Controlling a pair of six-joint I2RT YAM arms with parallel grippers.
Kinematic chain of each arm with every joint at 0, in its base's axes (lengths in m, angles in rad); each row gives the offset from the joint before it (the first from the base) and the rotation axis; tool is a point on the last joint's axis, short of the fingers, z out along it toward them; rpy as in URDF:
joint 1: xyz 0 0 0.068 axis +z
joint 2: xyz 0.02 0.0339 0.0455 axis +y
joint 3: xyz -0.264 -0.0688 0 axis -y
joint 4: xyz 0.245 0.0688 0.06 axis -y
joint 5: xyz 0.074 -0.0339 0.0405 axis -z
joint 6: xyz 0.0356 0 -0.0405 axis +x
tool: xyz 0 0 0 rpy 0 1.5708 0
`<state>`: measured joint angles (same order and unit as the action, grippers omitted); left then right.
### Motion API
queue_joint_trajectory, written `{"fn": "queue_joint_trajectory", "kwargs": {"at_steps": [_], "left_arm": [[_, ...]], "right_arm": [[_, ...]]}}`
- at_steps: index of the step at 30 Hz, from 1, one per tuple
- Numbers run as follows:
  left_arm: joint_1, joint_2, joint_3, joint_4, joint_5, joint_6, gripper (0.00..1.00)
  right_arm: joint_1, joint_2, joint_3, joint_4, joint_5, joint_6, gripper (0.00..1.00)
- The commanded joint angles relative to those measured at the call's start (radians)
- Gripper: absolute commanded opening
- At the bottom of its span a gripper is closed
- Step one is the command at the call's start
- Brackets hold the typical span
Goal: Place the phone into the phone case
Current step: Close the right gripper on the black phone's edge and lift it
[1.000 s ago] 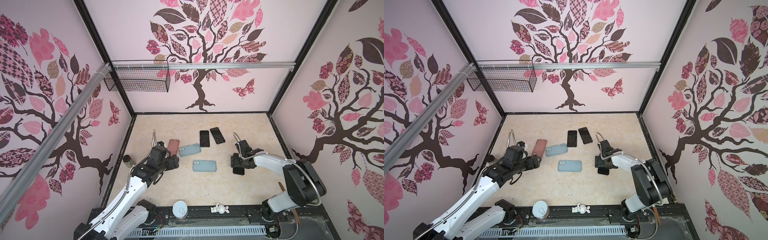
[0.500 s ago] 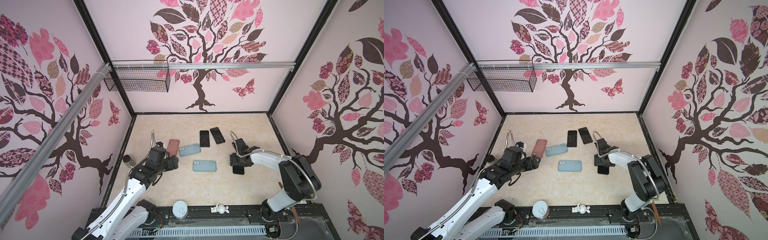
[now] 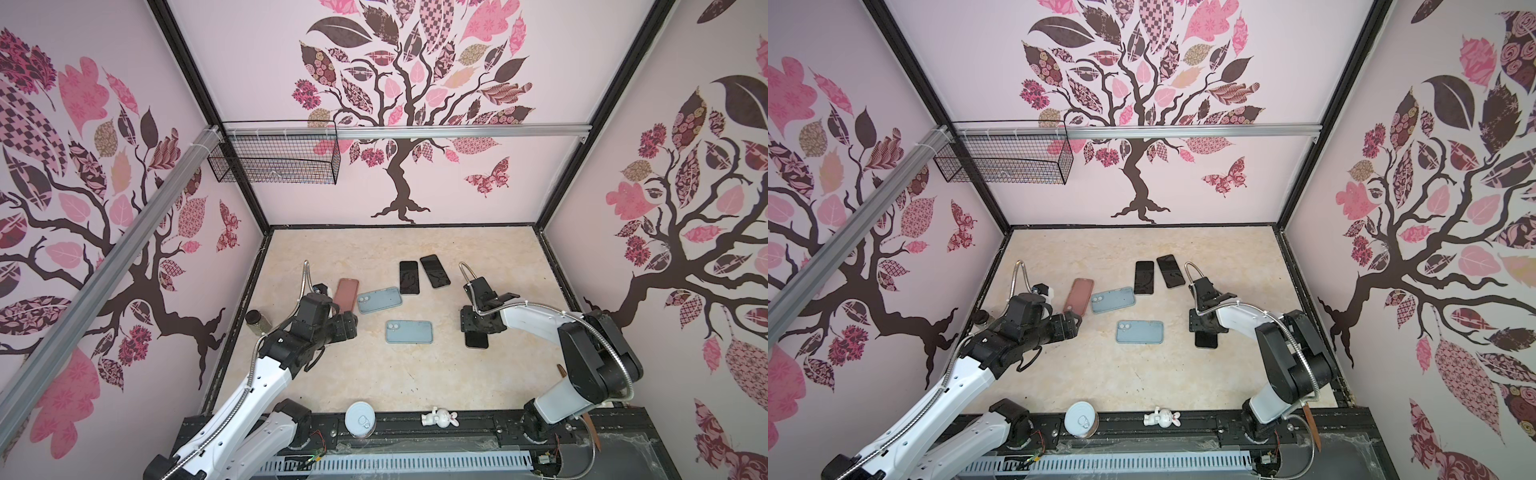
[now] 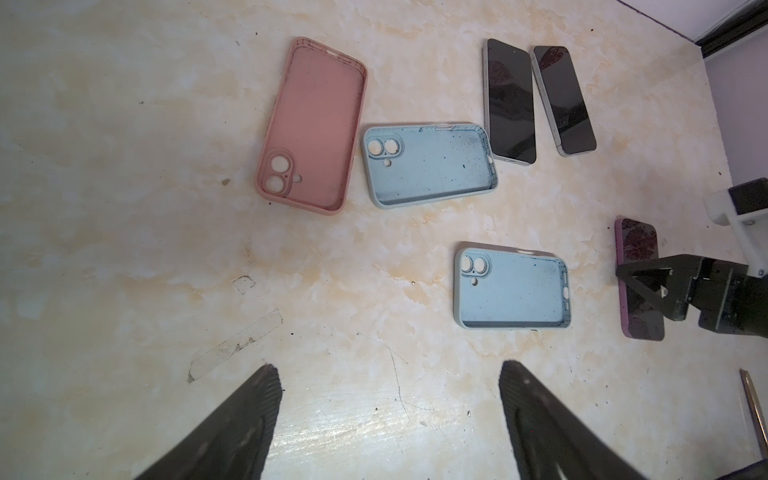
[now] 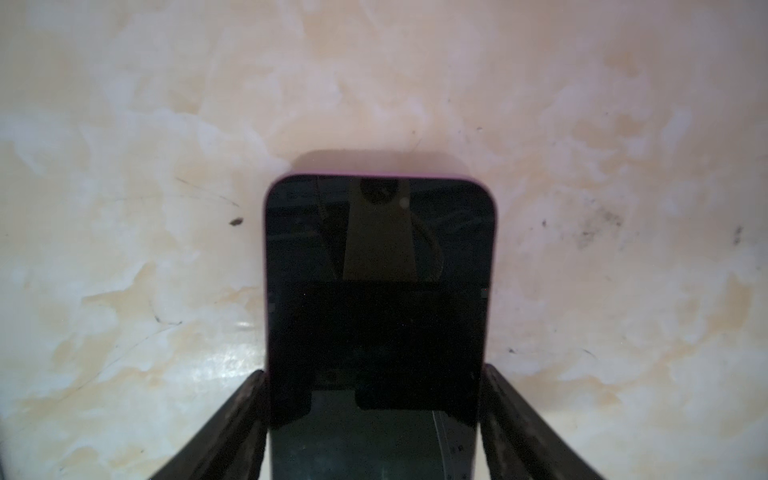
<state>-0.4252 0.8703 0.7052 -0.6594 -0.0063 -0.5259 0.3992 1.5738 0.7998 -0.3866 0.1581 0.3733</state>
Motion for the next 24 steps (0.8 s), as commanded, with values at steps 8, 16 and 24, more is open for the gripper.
{"fn": "queue_joint_trajectory", "kwargs": {"at_steps": [8,16,24], "left_arm": [[0.003,0.054,0.049,0.021,0.136,0.037,0.86],[0.003,0.119,0.105,0.058,0.307,0.060,0.86],[0.003,0.219,0.182,0.114,0.519,0.059,0.85]], "right_arm": [[0.012,-0.153,-0.028,0.038,-0.166,-0.066,0.52],[0.016,-0.294,-0.040,0.082,-0.332,-0.098,0.47],[0.085,-0.410,-0.061,0.166,-0.466,-0.140,0.43]]}}
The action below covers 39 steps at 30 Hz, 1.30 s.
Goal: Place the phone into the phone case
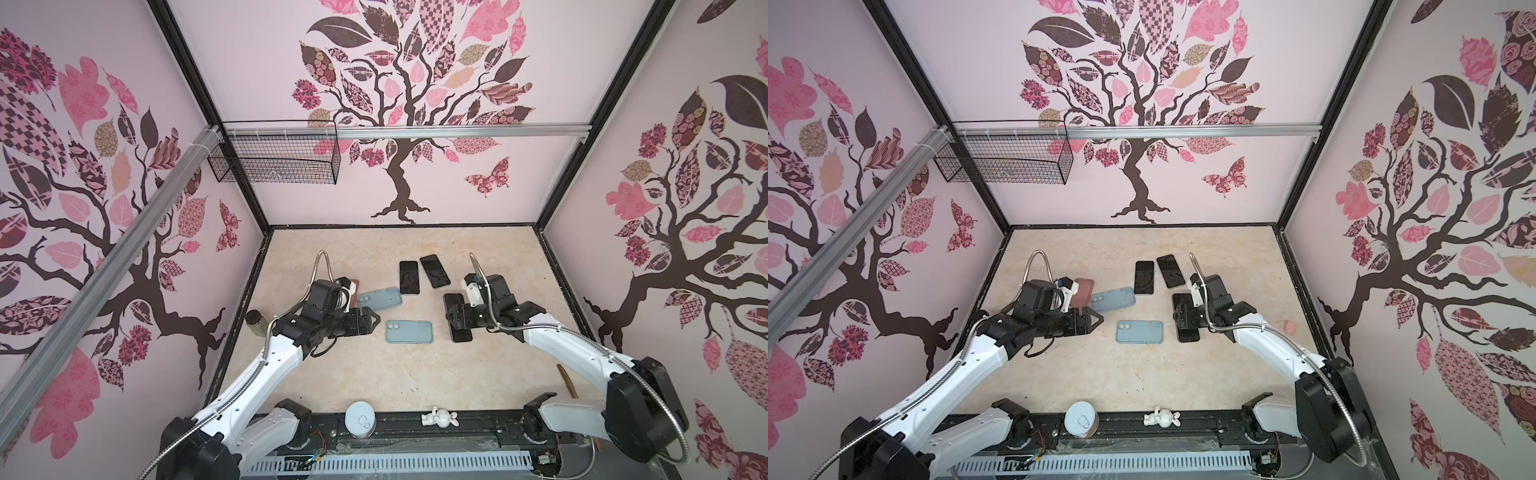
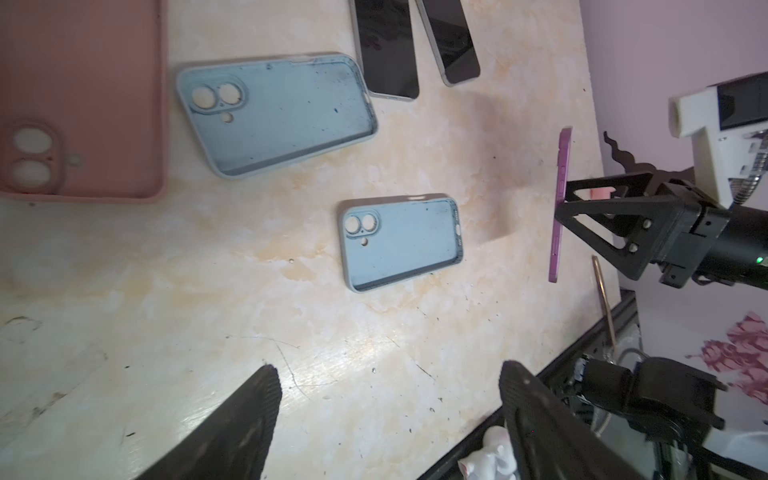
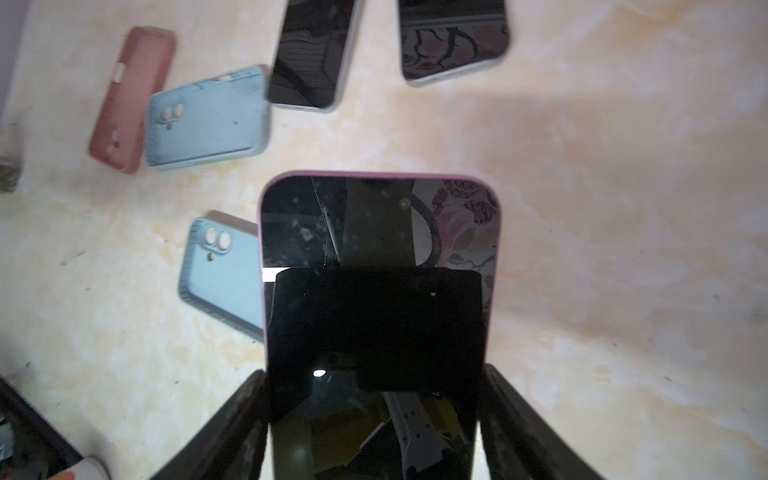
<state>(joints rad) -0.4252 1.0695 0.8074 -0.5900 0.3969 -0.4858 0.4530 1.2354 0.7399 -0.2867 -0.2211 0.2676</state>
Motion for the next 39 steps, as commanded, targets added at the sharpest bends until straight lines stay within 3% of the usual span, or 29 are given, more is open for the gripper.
{"fn": "queue_joint_trajectory", "kwargs": {"at_steps": [1,11,16,20,25,39], "left_arm": [[0.003,0.032,0.096,0.044,0.134,0.021,0.85],[0.001,0.107,0.153,0.089,0.369,0.001,0.83],[-0.023,0.114,0.154,0.121,0.420,-0.020,0.82],[-0.061,0.135,0.170,0.111,0.424,-0.016,0.80],[-0.105,0.160,0.177,0.101,0.402,-0.023,0.70],[-0.118,0.159,0.158,0.128,0.399,-0.079,0.50]], "right_arm": [[0.051,-0.087,-0.004,0.074,-0.086,-0.042,0.42],[0.173,-0.140,0.021,0.075,-0.084,-0.111,0.39],[0.270,-0.130,0.053,0.050,-0.004,-0.150,0.39],[0.351,-0.113,0.087,0.042,0.058,-0.163,0.39],[0.428,-0.104,0.116,0.049,0.120,-0.175,0.38],[0.491,-0.107,0.131,0.057,0.161,-0.195,0.37]]}}
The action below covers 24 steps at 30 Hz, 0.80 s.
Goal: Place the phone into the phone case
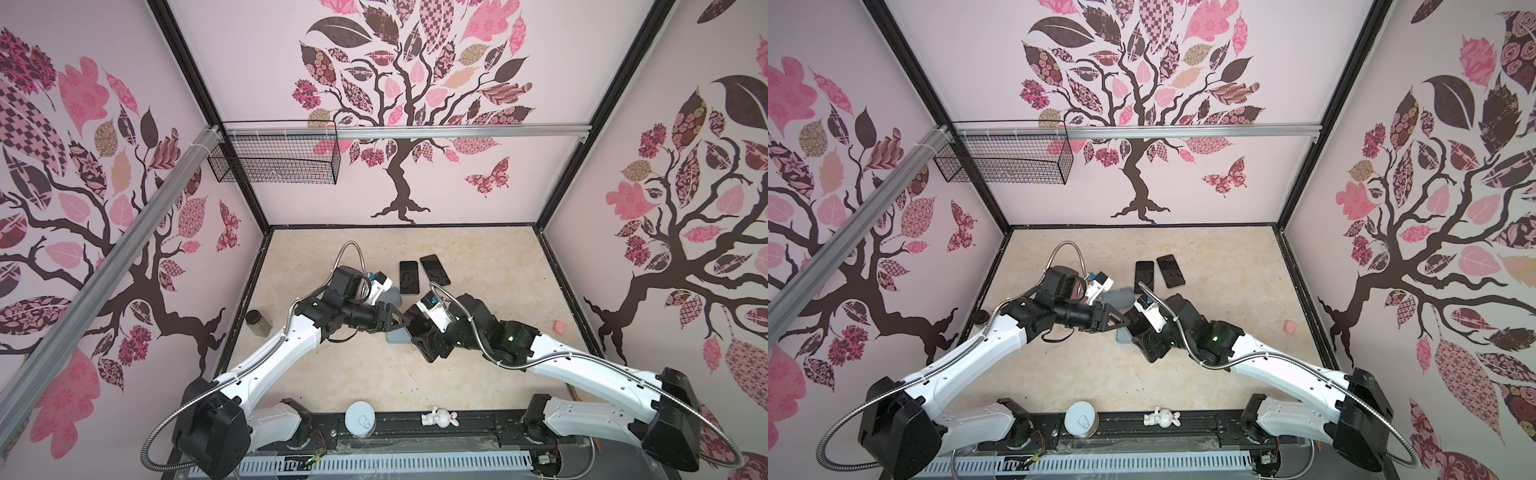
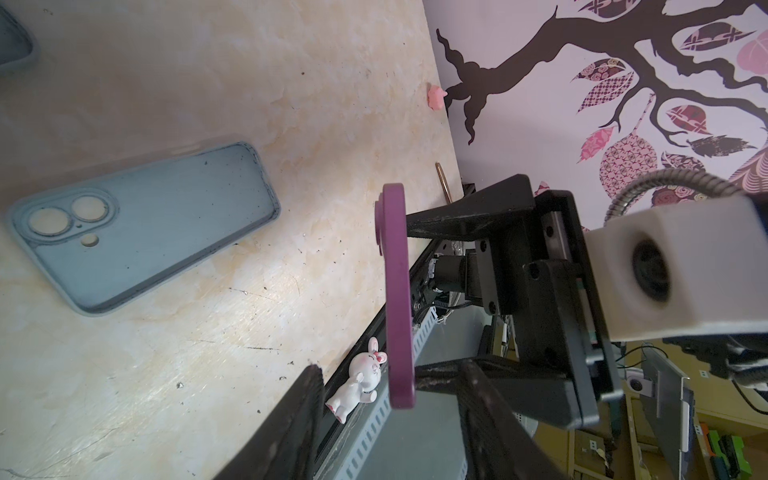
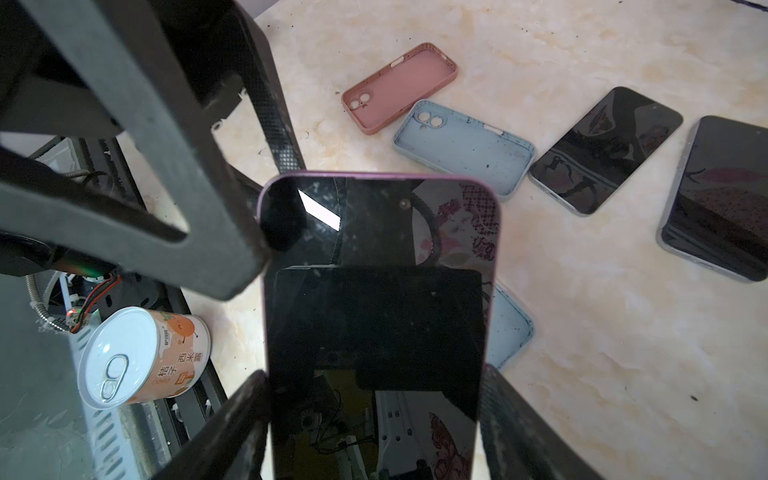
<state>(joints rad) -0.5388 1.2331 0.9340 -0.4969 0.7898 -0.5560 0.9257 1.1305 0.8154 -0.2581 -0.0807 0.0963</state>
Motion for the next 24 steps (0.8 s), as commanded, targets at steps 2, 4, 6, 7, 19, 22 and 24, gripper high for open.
{"fn": "queue_joint_trajectory", "kwargs": {"at_steps": [2,4,6,7,19,22,24], "left_arm": [[-0.006,-0.004,0.023,0.059,0.012,-0.029,0.47],[-0.007,-0.007,0.009,0.099,0.026,-0.057,0.45],[-0.007,-0.010,-0.002,0.128,0.035,-0.076,0.42],[-0.008,-0.012,-0.004,0.130,0.037,-0.078,0.41],[-0.011,-0.013,-0.022,0.126,0.045,-0.079,0.32],[-0.013,-0.006,-0.026,0.123,0.045,-0.073,0.32],[-0.014,-0.003,-0.027,0.116,0.045,-0.066,0.31]], "right_arm": [[0.029,0.004,0.058,0.028,0.031,-0.030,0.37],[0.035,0.010,0.062,0.028,0.039,-0.033,0.37],[0.041,0.015,0.065,0.026,0.048,-0.038,0.36],[0.044,0.015,0.067,0.026,0.053,-0.039,0.36],[0.049,0.009,0.070,0.022,0.081,-0.047,0.35],[0.049,0.006,0.070,0.025,0.085,-0.049,0.35],[0.049,0.004,0.070,0.024,0.090,-0.049,0.35]]}}
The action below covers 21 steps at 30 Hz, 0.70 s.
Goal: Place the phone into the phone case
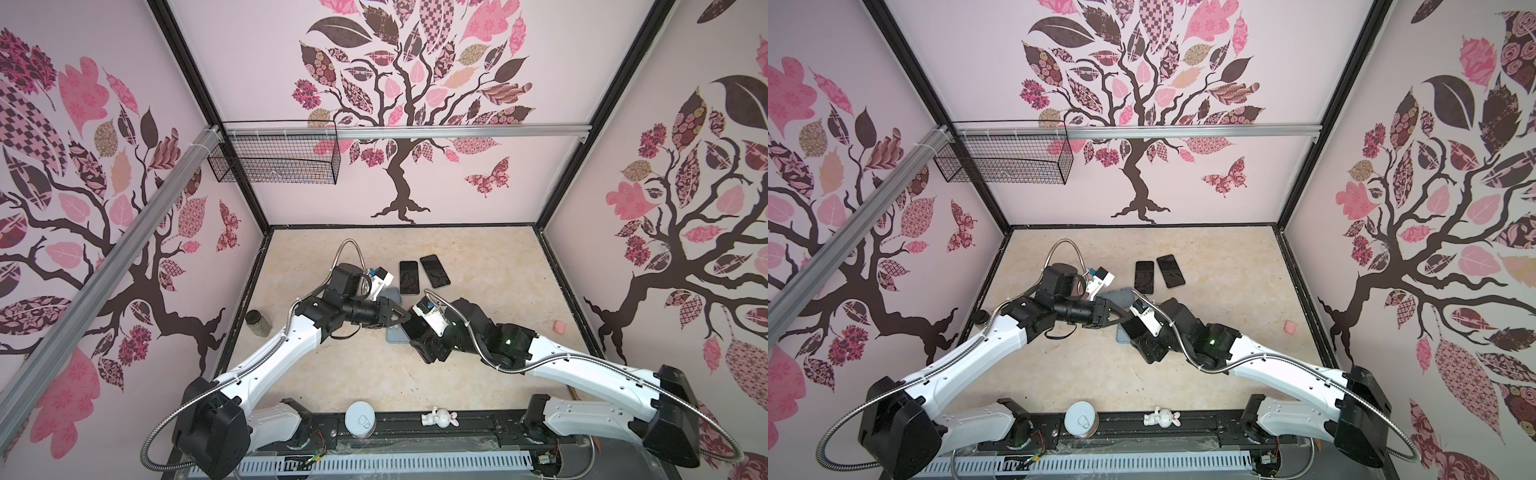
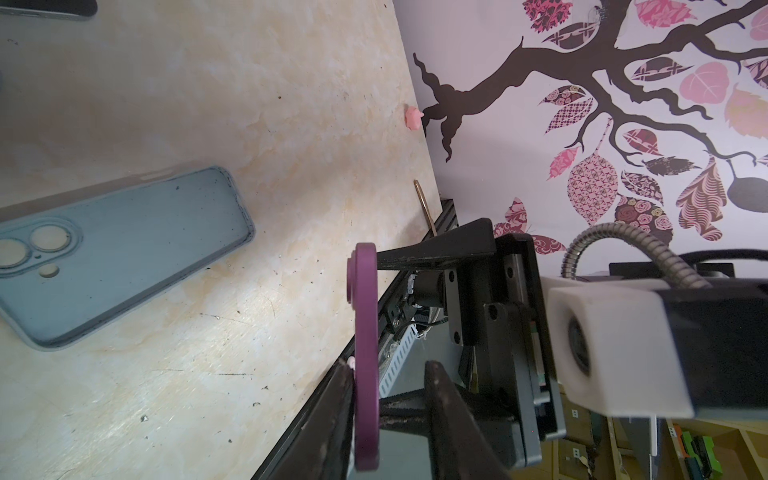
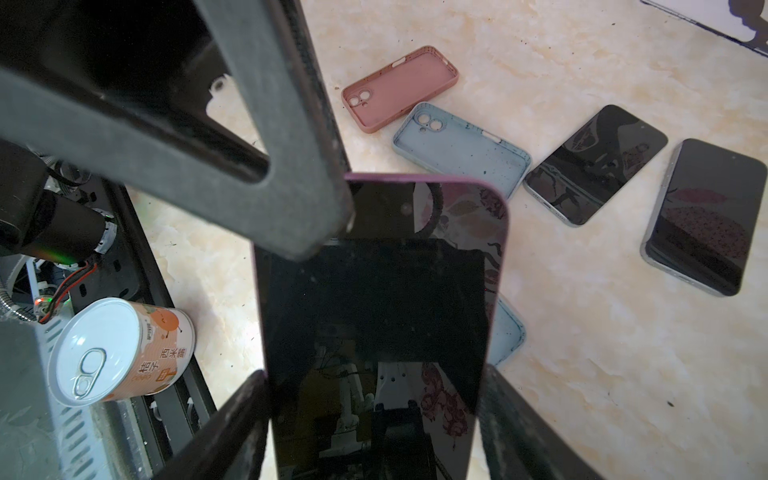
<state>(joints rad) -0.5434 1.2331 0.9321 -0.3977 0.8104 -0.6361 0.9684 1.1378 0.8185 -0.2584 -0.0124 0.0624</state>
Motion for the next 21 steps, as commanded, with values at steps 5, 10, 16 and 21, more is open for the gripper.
{"fn": "queue_joint_trajectory", "kwargs": {"at_steps": [5,10,16,21], "left_arm": [[-0.012,0.001,-0.026,0.000,0.008,0.028,0.27],[-0.013,0.007,-0.026,-0.010,0.006,0.037,0.23],[-0.015,0.014,-0.029,-0.019,0.003,0.046,0.18],[-0.016,0.010,-0.031,-0.018,-0.009,0.049,0.12]], "right_arm": [[0.007,-0.007,0.064,0.031,0.025,-0.020,0.34],[0.006,-0.015,0.061,0.038,0.027,-0.022,0.34],[0.007,-0.027,0.054,0.045,0.034,-0.024,0.34],[0.007,-0.039,0.040,0.057,0.046,-0.024,0.34]]}}
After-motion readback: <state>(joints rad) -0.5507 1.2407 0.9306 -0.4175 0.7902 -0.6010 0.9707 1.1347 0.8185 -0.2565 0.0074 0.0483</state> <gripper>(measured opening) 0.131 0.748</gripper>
